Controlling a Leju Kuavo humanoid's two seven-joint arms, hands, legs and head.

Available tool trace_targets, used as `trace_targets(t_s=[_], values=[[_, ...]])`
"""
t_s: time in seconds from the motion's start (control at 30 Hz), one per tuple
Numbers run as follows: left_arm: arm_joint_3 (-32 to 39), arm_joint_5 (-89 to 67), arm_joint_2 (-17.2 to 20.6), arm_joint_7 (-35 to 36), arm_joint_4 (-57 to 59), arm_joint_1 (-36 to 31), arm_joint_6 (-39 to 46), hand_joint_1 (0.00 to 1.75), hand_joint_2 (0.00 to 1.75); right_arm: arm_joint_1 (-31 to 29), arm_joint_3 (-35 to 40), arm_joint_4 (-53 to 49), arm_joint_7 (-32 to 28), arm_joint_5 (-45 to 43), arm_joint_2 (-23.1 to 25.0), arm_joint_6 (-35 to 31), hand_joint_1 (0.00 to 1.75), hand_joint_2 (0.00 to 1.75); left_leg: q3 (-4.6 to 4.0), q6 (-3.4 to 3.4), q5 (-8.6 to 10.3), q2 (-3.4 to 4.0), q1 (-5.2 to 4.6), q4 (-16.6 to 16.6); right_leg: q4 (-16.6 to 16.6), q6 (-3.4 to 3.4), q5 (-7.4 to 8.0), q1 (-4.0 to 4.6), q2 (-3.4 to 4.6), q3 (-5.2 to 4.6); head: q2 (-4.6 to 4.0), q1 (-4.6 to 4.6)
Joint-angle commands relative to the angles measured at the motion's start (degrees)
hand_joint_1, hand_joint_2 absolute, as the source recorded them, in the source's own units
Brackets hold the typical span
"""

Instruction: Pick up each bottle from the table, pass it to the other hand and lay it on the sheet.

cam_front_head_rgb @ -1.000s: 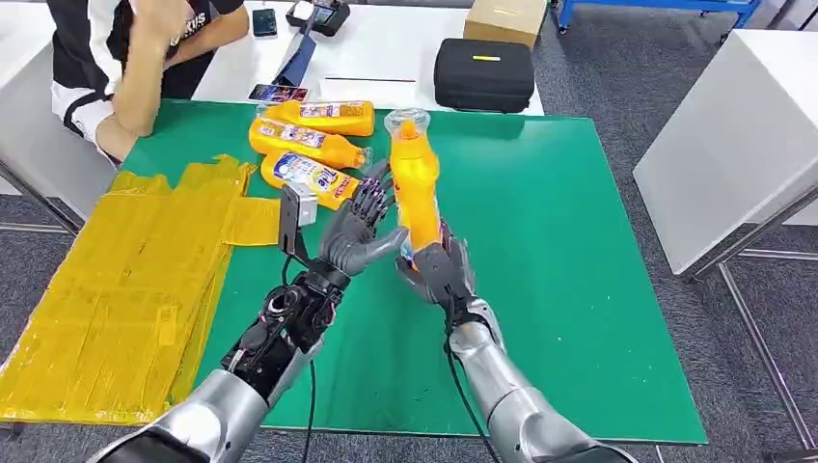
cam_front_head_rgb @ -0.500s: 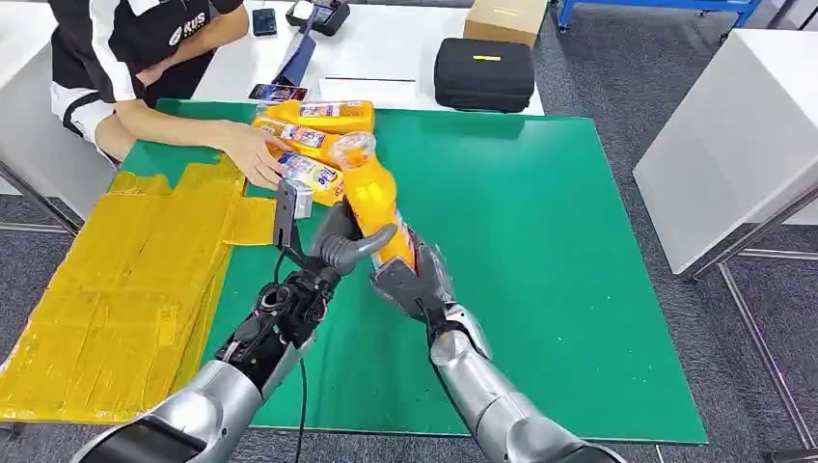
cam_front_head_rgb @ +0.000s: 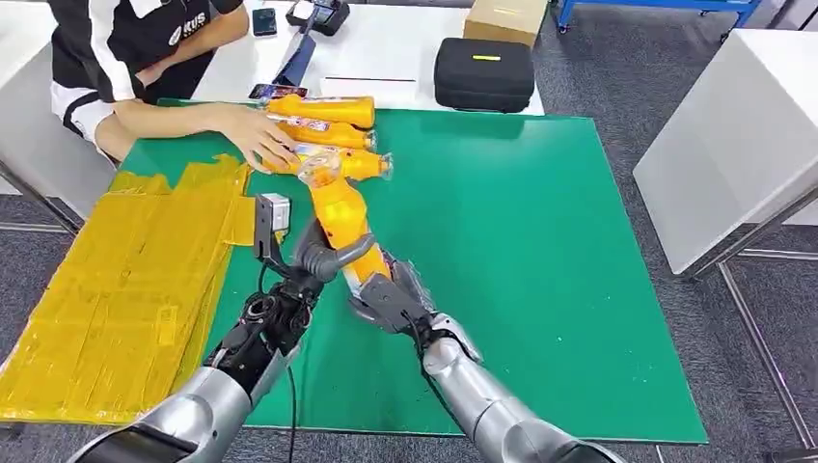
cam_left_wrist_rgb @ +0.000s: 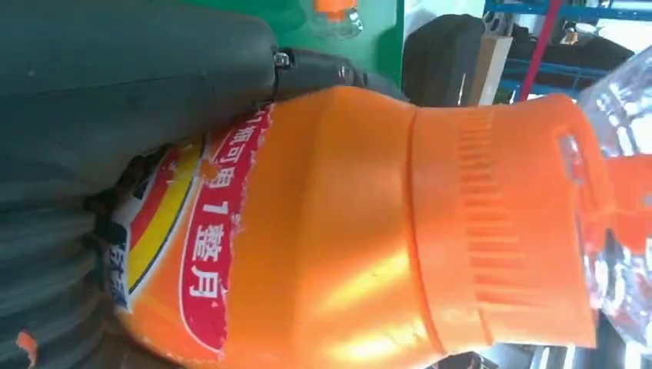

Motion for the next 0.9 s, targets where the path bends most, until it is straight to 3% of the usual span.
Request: trace_targets(t_s=[0.03, 0.4, 0.43, 0.7, 0.73, 0.77, 0.83, 0.9], values=[[0.2, -0.3, 0.0, -0.3, 3.1, -3.5, 0.5, 1.75, 1.75, -1.3, 8.9, 3.3, -1.0, 1.0, 1.4, 4.1, 1.75, 1.75, 0.15, 0.01, -0.10, -0.03, 0.04, 0.0, 0.0, -0.19, -0.08, 0.06, 0.02, 0.14, 0.00, -0.02], [-0.9, -4.6, 0.0, -2.6, 2.1, -3.3, 4.7, 1.75, 1.75, -0.8, 7.0, 2.8, -1.7, -0.4, 0.9, 1.9, 1.75, 1.75, 0.24, 0.03, -0.16, -0.07, 0.04, 0.1, 0.0, -0.24, -0.16, 0.06, 0.00, 0.23, 0.00, 0.00], [-1.3, -6.6, 0.3, -3.1, 1.8, -3.4, 7.5, 1.75, 1.75, -0.7, 6.1, 2.5, -2.6, -1.2, 0.8, 0.8, 0.86, 1.75, 0.22, 0.03, -0.14, -0.08, 0.03, 0.0, 0.0, -0.23, -0.15, 0.05, -0.02, 0.21, 0.00, -0.02], [-1.5, -7.7, 0.8, -3.4, 1.5, -3.7, 9.0, 1.75, 1.75, -0.9, 5.6, 2.4, -3.0, -1.6, 0.5, 0.6, 0.86, 1.75, 0.34, 0.04, -0.22, -0.04, 0.02, 0.1, 0.1, -0.30, -0.21, 0.04, 0.05, 0.29, 0.00, 0.00], [-1.1, -8.9, 1.0, -3.8, 1.2, -3.7, 11.6, 1.75, 1.75, -0.8, 4.7, 2.2, -3.8, -2.5, 0.4, 0.0, 0.00, 1.75, 0.16, 0.02, -0.11, -0.04, 0.04, 0.0, 0.0, -0.20, -0.10, 0.06, 0.01, 0.14, 0.00, -0.02], [-1.0, -9.9, 1.7, -4.0, 1.0, -3.8, 12.8, 1.75, 1.75, -0.8, 3.7, 1.8, -4.5, -3.7, 0.0, 0.1, 0.00, 1.75, 0.35, 0.04, -0.23, -0.07, 0.02, 0.1, 0.1, -0.32, -0.23, 0.04, 0.02, 0.30, 0.00, 0.00], [-3.5, -17.5, 3.7, -5.6, 0.3, -4.6, 26.2, 1.75, 1.75, -0.2, 0.7, 0.3, -7.0, -6.9, -0.9, -0.3, 0.00, 1.75, 0.22, 0.02, -0.12, 0.01, 0.04, 0.0, 0.0, -0.22, -0.10, 0.05, 0.06, 0.17, 0.00, 0.00], [-4.3, -22.5, 5.6, -4.8, 0.1, -5.8, 32.4, 1.75, 1.75, 2.1, -2.9, -5.5, -7.9, -12.7, -2.3, 1.3, 0.00, 1.75, 0.27, 0.03, -0.14, -0.04, 0.01, 0.0, 0.1, -0.27, -0.15, 0.04, 0.02, 0.21, 0.00, -0.02]])
